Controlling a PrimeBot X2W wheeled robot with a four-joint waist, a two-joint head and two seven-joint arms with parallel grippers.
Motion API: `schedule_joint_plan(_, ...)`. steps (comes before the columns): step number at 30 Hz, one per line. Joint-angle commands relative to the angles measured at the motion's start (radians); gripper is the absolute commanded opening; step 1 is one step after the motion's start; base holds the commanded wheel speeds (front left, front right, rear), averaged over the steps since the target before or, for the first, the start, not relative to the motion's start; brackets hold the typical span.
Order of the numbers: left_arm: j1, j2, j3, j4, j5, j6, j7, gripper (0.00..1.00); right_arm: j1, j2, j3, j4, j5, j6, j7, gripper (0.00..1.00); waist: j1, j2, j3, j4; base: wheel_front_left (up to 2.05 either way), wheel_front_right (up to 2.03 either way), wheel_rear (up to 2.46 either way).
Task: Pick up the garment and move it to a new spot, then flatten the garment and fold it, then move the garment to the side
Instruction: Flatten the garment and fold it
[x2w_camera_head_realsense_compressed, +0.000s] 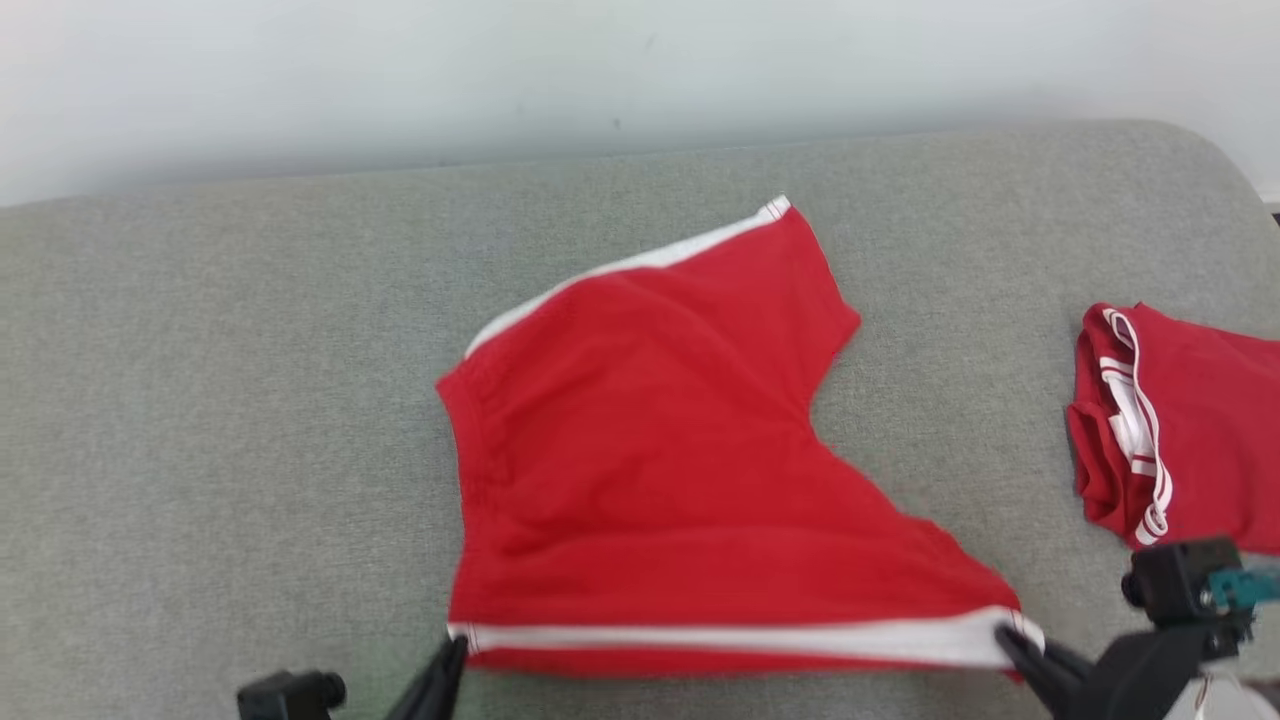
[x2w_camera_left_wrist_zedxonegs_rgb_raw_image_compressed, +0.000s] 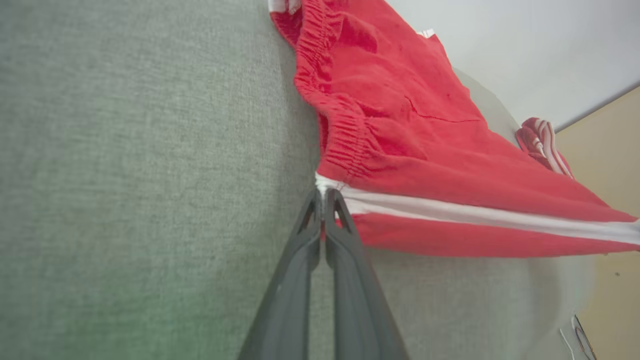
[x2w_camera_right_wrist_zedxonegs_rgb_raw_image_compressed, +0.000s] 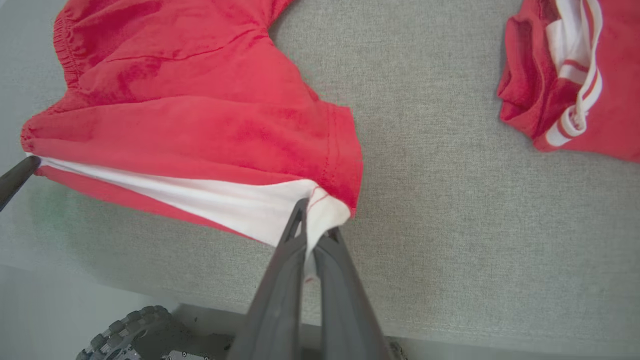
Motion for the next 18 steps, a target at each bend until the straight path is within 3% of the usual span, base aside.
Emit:
schedule_joint_plan(1,0.026,0.018,-0.006,-0.01,0.004,0.01,0.017,0.0,0.027,0.009,-0.013,-0.013,-0.011,-0.003,0.015,0.0,0.0001,0.0002,-0.01,0.01,0.0,0.0,0.0)
schedule_joint_plan(9,0.132,0.077,-0.041,-0.122,-0.024,0.062,0.139,0.0,0.12,0.039,-0.068,-0.089,-0.029,-0.003,0.069,0.0,0.0001,0.0002,-0.031,0.02,0.0,0.0,0.0)
schedule_joint_plan(13,0.108,0.074,-0.029,-0.176,-0.02,0.071,0.132,0.0,0.043,-0.007,-0.058,-0.082,-0.037,-0.003,0.006,0.0,0.0001,0.0002,-0.029,0.031,0.0,0.0,0.0)
schedule_joint_plan(18,0.039,0.046,-0.024,-0.204,-0.03,0.066,0.145,0.0,-0.104,-0.112,-0.009,0.007,-0.023,-0.003,-0.049,0.0,0.0001,0.0002,-0.011,0.06,0.0,0.0,0.0)
